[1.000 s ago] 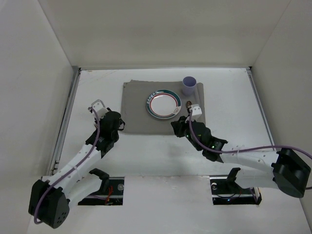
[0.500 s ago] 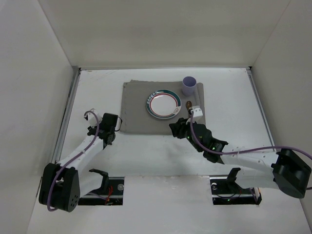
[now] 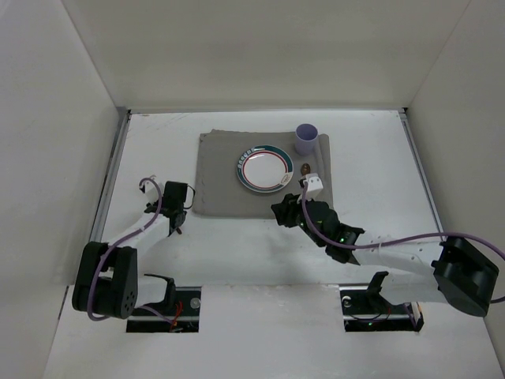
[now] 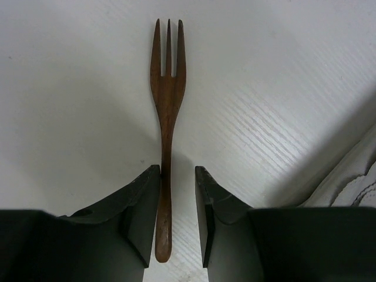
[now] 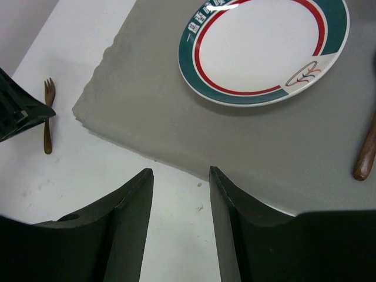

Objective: Set the dinner table for one person

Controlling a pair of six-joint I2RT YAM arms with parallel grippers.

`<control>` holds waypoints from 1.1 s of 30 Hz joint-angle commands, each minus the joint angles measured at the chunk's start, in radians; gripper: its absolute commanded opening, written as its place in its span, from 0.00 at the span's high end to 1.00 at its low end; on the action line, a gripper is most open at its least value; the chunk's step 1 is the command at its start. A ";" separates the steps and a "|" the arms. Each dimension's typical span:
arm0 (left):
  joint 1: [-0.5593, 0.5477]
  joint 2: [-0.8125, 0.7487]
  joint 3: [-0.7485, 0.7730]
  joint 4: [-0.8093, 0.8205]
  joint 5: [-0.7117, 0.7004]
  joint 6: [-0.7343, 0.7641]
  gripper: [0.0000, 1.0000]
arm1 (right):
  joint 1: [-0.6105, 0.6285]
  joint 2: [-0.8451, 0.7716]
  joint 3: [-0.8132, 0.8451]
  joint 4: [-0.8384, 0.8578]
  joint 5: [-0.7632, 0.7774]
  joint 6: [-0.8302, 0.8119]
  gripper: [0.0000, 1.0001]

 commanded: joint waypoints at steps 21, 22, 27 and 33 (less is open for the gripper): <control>-0.022 -0.125 0.070 -0.031 -0.004 0.083 0.96 | 0.008 0.004 0.044 0.024 -0.003 0.019 0.48; -0.052 -0.135 0.105 -0.044 -0.017 0.112 0.96 | 0.008 0.003 0.044 0.024 -0.003 0.021 0.47; -0.209 0.020 0.344 -0.133 -0.006 0.288 0.93 | 0.003 0.018 0.045 0.026 -0.003 0.022 0.46; -0.314 0.253 0.562 -0.128 -0.003 0.414 0.93 | -0.001 0.000 0.032 0.032 0.012 0.025 0.47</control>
